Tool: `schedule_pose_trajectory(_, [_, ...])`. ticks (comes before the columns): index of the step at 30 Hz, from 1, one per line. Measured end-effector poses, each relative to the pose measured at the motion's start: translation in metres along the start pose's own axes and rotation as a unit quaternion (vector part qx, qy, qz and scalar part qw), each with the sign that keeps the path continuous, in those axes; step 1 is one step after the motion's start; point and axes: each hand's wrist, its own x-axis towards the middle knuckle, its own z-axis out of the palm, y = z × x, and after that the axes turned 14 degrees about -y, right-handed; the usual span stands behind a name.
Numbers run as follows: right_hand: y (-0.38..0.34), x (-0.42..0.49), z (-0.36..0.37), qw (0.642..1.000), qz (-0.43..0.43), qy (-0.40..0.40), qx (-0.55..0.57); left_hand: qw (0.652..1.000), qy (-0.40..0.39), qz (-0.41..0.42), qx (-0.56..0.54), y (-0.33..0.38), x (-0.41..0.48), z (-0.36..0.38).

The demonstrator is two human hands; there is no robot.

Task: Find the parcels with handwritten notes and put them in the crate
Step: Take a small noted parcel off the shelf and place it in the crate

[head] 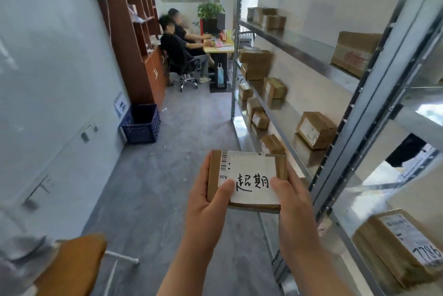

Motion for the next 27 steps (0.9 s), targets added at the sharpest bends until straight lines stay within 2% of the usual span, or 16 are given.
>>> schedule_pose_trajectory(6, [0.013,-0.034,0.057,0.988,0.030,-0.150,0.011,0.988,0.151,0.008,0.024,0.007,-0.082,-0.044])
schedule_pose_trajectory(11, [0.031,-0.076,0.138,0.958,0.045,-0.284,0.024,0.959,0.281,0.026,0.016,0.024,-0.169,-0.099])
schedule_pose_trajectory(19, [0.055,-0.201,0.267,0.874,0.059,-0.481,0.041,0.887,0.457,0.053,0.037,0.052,-0.343,-0.172])
schedule_pose_trajectory(27, [0.075,-0.358,0.355,0.802,0.096,-0.589,0.025,0.824,0.560,0.052,0.064,0.071,-0.527,-0.207])
